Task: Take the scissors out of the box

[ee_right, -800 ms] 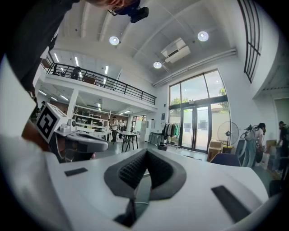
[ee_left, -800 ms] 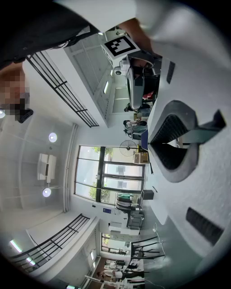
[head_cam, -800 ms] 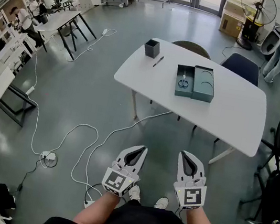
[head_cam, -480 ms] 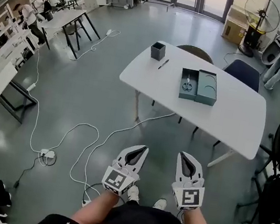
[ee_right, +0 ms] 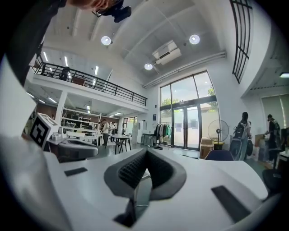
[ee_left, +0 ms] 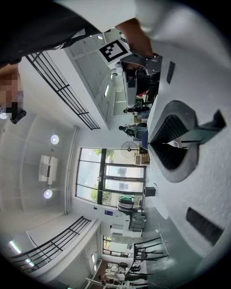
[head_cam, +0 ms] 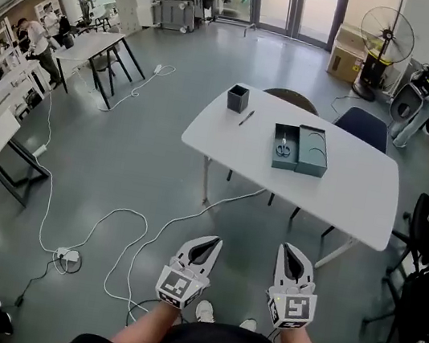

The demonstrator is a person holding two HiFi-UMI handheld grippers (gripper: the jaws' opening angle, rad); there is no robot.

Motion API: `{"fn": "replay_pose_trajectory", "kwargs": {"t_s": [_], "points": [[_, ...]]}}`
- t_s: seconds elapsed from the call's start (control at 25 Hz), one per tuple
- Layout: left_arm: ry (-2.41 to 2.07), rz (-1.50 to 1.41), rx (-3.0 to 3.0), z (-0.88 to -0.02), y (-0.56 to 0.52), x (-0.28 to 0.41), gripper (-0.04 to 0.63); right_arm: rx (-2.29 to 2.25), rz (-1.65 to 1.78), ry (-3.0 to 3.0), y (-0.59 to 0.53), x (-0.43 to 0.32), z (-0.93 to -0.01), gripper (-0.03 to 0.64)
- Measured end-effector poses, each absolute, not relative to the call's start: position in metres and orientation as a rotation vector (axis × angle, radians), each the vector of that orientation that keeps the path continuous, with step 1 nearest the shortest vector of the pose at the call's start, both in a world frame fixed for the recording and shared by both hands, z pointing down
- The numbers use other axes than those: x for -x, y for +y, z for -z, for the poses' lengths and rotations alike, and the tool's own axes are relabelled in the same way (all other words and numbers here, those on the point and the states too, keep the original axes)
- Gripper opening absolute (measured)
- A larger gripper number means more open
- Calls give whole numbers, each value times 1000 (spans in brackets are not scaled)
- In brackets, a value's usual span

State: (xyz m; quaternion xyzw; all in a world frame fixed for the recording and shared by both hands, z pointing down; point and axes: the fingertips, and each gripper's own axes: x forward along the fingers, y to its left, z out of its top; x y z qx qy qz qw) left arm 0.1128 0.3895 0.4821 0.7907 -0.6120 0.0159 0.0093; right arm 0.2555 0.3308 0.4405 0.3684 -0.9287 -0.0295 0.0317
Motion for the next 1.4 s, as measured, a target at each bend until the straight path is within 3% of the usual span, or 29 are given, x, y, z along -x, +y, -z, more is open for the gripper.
{"fn": "replay_pose_trajectory", "kwargs": {"t_s": [0.32,0.64,1.4], "points": [[-1888,-48,-2494,-476,398,-76,9,-1160,255,-2812,331,-242,-429,5],[-1919,-20,-2448,-475,381,-51,9,-1198,210,-2811,315,-234,-426,5],[-1957,-63,-2452,-458,216,-65,9,-1079,132,-2886,150,-237,-428,5]]}}
